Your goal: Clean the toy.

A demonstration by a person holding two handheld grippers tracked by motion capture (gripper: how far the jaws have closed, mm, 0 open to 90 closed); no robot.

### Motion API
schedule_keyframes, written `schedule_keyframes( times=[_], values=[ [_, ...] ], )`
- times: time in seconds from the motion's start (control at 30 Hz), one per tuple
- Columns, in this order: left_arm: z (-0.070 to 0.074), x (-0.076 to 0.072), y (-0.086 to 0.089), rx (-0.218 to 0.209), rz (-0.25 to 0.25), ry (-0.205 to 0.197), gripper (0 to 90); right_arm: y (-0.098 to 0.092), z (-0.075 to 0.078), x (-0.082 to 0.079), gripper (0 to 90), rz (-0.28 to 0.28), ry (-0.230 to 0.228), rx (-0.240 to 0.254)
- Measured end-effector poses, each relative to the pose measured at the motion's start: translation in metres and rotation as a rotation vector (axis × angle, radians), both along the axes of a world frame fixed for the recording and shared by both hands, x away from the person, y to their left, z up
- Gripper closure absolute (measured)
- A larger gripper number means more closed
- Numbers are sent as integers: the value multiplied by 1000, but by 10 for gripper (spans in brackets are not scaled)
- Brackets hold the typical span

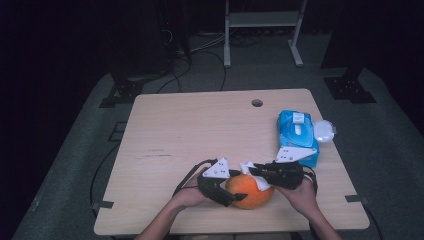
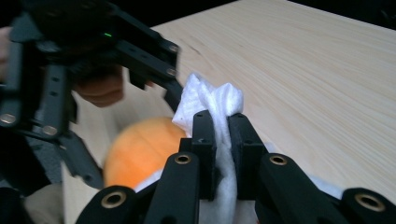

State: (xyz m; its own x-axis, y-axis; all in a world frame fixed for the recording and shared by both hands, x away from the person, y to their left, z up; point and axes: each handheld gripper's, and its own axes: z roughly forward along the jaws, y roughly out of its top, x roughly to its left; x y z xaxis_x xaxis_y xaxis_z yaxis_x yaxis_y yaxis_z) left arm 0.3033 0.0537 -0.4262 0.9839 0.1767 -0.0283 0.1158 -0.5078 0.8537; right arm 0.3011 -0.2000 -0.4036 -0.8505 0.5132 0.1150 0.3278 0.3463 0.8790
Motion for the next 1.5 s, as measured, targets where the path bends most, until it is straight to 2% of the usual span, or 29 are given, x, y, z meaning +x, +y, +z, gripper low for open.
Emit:
schedule_keyframes(
  times=[0.2, 0.47, 0.67, 0.83, 0.93, 1.13, 1.27, 1.43, 1.5],
  values=[
    [-3, 6, 7, -9, 8, 33, 255, -17, -3, 4, 813, -58, -3, -23],
    [-6, 11, 11, -25, 12, 60, 255, -31, -6, -5, 813, -69, 10, 17],
    [-5, 11, 9, -31, 28, 70, 255, -26, -3, -7, 811, -54, 10, 38],
    [-6, 10, 6, -44, 56, 76, 254, -16, 1, -11, 811, -21, 1, 66],
    [-6, 10, 7, -43, 54, 73, 254, -13, 2, -12, 811, -14, -12, 55],
    [-6, 12, 8, -54, 59, 84, 254, -31, -7, -1, 811, -71, 21, 68],
    [-5, 11, 6, -52, 64, 81, 254, -33, -6, -3, 812, -76, 26, 69],
    [-3, 9, 2, -51, 85, 83, 253, -15, 2, -10, 812, -22, 6, 85],
    [-3, 9, 1, -53, 96, 84, 254, -8, 5, -13, 811, -1, -6, 77]
  ],
)
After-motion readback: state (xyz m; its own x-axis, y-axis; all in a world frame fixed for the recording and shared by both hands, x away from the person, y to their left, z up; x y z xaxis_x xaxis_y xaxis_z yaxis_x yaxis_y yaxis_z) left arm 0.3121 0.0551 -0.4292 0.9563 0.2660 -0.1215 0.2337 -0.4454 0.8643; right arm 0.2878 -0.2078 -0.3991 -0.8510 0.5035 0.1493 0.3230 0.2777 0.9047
